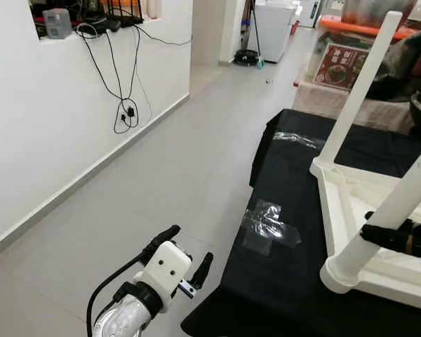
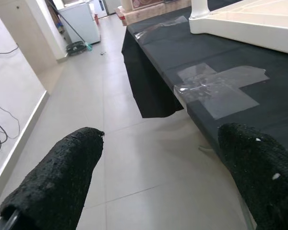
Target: Building children table
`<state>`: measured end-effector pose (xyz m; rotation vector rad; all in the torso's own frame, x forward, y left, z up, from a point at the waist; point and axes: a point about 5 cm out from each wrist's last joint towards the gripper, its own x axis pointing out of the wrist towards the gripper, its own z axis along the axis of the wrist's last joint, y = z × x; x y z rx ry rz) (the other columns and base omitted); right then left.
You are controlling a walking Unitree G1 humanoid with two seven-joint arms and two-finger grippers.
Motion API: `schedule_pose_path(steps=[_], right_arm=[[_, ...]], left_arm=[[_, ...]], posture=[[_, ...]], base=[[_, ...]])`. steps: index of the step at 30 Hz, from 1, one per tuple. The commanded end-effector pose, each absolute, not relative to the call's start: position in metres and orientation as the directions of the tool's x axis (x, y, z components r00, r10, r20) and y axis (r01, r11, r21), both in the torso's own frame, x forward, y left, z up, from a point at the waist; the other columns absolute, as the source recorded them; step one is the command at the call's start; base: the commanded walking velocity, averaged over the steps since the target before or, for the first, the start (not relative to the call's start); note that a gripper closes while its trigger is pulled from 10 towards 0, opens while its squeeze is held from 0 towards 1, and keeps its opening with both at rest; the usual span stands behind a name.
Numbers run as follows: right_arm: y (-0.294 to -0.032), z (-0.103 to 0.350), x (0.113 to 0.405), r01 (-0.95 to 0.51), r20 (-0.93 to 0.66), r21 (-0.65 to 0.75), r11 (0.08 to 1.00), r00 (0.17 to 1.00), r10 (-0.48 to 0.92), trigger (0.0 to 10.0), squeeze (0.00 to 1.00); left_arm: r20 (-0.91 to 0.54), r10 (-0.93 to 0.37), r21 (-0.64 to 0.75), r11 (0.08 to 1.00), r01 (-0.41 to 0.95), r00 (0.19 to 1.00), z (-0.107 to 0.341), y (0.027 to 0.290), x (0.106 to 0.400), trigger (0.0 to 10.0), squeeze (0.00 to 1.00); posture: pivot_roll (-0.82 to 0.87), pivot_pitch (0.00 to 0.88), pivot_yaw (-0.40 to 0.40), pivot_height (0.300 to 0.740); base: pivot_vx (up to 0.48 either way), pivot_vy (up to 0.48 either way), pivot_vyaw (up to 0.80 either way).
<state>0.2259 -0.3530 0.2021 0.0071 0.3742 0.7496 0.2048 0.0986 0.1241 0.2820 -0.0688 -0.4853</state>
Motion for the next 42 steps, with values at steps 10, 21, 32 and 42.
schedule_pose_path(steps=[10, 21, 32, 42], right_arm=[[-0.320, 0.161, 0.235, -0.675, -0.458, 0.125, 0.728, 0.611, 0.645, 10.0, 1.00], [-0.316, 0.136, 0.199, -0.681, -0.602, 0.194, 0.706, 0.485, 0.634, 10.0, 0.00], [-0.238, 0.165, 0.166, -0.842, -0.330, 0.386, 0.376, 0.254, 0.909, 10.0, 0.00], [-0.149, 0.198, 0.205, -0.885, 0.024, 0.240, 0.399, 0.416, 0.909, 10.0, 0.00]], left_arm=[[-0.010, -0.475, 0.281, 0.843, 0.458, 0.880, 0.122, 0.098, 0.204, 10.0, 0.00], [-0.011, -0.475, 0.272, 0.845, 0.460, 0.880, 0.122, 0.098, 0.204, 10.0, 0.00], [-0.014, -0.474, 0.274, 0.845, 0.459, 0.880, 0.121, 0.099, 0.205, 10.0, 0.00], [-0.010, -0.442, 0.244, 0.869, 0.431, 0.897, 0.121, 0.104, 0.209, 10.0, 0.00]], posture=[[0.06, 0.017, -0.088, 0.740], [0.04, 0.030, -0.082, 0.740], [0.03, 0.030, -0.075, 0.740], [0.03, 0.037, -0.067, 0.740]], base=[[0.000, 0.000, 0.00], [0.000, 0.000, 0.00], [0.000, 0.000, 0.00], [0.000, 0.000, 0.00]])
